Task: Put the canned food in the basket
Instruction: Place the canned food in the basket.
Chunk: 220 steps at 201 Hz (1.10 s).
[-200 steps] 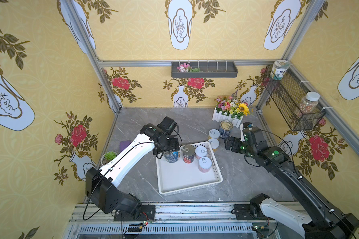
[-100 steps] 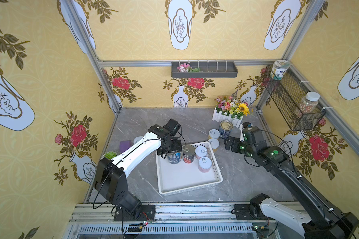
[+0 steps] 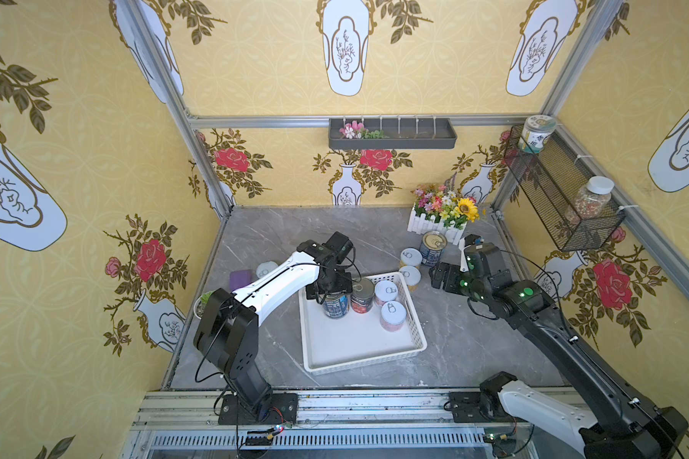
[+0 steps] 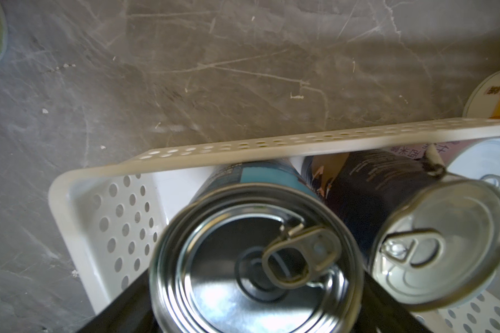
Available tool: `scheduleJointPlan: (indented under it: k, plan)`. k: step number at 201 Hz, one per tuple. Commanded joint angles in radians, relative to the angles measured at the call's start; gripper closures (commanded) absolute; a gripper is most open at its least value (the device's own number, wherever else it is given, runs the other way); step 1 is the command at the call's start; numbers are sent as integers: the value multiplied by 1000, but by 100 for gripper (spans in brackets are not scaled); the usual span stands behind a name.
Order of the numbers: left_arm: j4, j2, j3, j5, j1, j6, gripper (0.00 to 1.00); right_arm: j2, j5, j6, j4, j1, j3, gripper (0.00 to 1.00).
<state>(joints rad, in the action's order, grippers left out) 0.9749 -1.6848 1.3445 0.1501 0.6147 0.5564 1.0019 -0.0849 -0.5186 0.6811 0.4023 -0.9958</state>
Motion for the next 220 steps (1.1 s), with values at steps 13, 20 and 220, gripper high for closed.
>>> scheduleJointPlan:
  k: [13,20,220]
  plan:
    - [-72,-14,5,22,2,-8,19,3,-2,9,-34,0,0,3]
    - [-75,-16,1,23,2,-8,18,3,0,9,-34,1,-1,3]
    - [5,272,76,63,10,-4,0,22,5,2,-45,-1,4,3]
